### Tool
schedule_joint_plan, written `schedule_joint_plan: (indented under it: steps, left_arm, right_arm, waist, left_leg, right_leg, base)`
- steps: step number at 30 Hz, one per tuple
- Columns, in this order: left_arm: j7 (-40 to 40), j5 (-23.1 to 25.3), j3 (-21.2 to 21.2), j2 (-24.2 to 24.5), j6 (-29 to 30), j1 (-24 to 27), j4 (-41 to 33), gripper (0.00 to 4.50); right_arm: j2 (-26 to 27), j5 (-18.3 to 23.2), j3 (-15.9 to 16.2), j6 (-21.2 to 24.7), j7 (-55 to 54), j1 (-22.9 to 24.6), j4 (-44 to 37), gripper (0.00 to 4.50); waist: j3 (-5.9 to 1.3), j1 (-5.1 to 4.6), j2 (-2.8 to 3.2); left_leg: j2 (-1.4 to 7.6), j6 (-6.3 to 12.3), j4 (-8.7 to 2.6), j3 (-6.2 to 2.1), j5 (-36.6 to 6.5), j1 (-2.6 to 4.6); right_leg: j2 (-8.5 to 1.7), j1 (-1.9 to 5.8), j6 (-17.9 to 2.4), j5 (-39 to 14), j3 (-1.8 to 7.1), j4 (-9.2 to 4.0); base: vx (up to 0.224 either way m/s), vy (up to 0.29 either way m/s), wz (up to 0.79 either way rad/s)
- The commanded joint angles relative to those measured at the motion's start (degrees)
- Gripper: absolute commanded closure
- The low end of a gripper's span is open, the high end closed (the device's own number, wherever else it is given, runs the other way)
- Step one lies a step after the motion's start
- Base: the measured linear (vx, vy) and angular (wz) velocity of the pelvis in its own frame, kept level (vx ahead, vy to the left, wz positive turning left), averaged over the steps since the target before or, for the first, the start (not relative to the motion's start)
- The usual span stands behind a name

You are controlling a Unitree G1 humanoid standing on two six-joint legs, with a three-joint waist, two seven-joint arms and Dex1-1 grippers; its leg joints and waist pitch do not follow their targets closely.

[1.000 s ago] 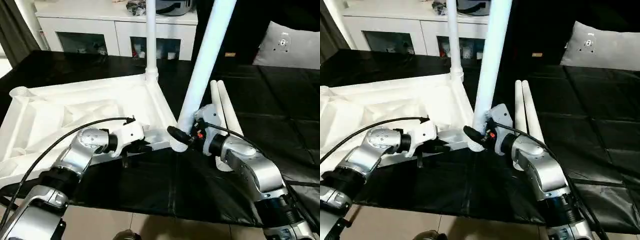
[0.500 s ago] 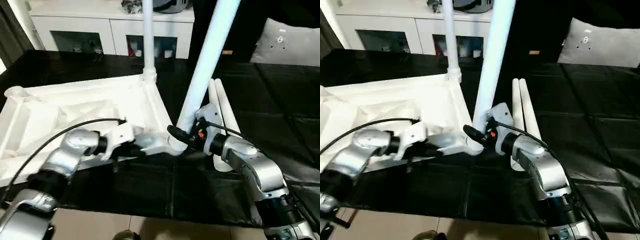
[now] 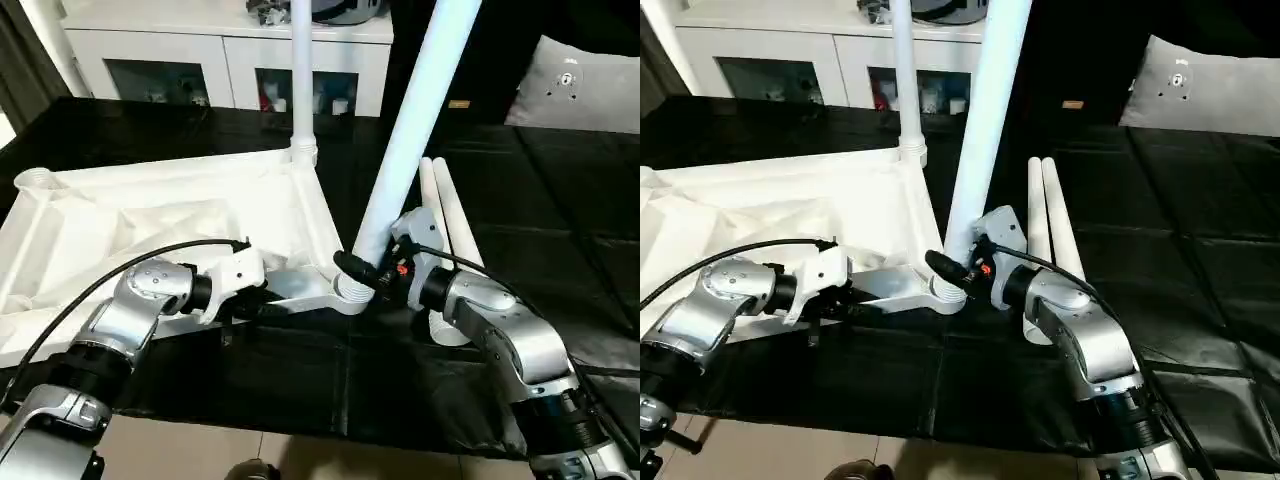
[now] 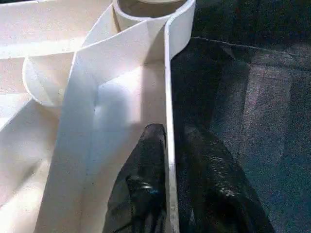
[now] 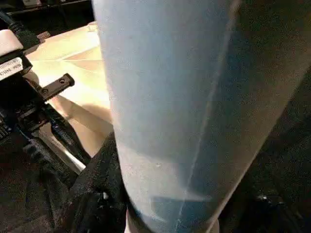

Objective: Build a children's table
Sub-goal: Insert table leg to table base

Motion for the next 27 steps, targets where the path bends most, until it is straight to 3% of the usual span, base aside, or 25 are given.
schedule_joint_plan:
  steps: [1,8,16,23,24,27]
  left_arm:
    - [-0.27,0.81,-0.97,-0.05,0.8,-0.27,-0.9,3.64]
    - [0.77,-1.23,0.29,-2.7,2.46,-1.21,-1.64,3.61]
    - [3.73,0.14,0.7,-3.91,-0.1,-2.58,0.49,3.61]
    - [3.04,2.24,-0.59,-2.48,-0.51,-2.7,2.24,3.61]
    - [3.12,2.36,-0.67,-2.34,-0.58,-2.75,2.44,3.89]
    - [3.73,3.67,-1.26,-1.48,-1.37,-3.09,3.81,4.02]
  right_arm:
    - [-0.27,0.16,-0.35,0.17,0.44,0.21,-0.77,2.61]
    - [-0.21,0.25,-0.43,0.23,0.14,0.36,-0.93,2.61]
    - [-0.21,0.01,-0.18,0.15,-0.05,0.53,-1.02,2.61]
    - [-0.19,-0.19,-0.06,0.1,-0.26,0.68,-1.06,2.61]
    - [-0.19,-0.19,-0.08,0.1,-0.27,0.69,-1.06,2.61]
    - [-0.14,-0.19,-0.19,-0.02,-0.37,0.69,-0.92,2.61]
  waist:
    - [-3.17,0.12,0.36]
    - [-3.26,0.22,0.36]
    - [-3.32,0.29,0.35]
    - [-3.39,0.27,0.7]
    - [-3.38,0.27,0.73]
    - [-3.36,0.29,0.83]
  left_leg:
    - [3.52,-2.33,-4.27,-1.39,-13.05,2.1]
    - [3.48,-2.26,-4.08,-1.32,-12.75,2.15]
    - [3.37,-1.79,-3.98,-1.42,-12.02,2.0]
    - [3.38,-2.29,-3.97,-1.48,-12.45,2.1]
    - [3.38,-2.38,-3.98,-1.49,-12.73,2.13]
    - [3.42,-2.6,-4.06,-1.55,-13.17,2.13]
  right_leg:
    - [-4.68,1.35,-10.98,2.39,1.96,-4.34]
    - [-4.72,1.47,-11.63,3.69,1.92,-4.28]
    - [-4.63,1.71,-11.38,5.22,1.81,-4.19]
    - [-4.62,1.66,-11.27,5.2,1.79,-4.14]
    - [-4.6,1.62,-11.33,5.27,1.79,-4.16]
    - [-4.62,1.62,-11.28,5.17,1.79,-4.16]
  base:
    - [0.0,0.0,0.0]
    - [0.0,0.0,0.0]
    - [0.0,0.0,0.0]
    - [0.0,0.0,0.0]
    - [0.0,0.0,0.0]
    - [0.0,0.0,0.0]
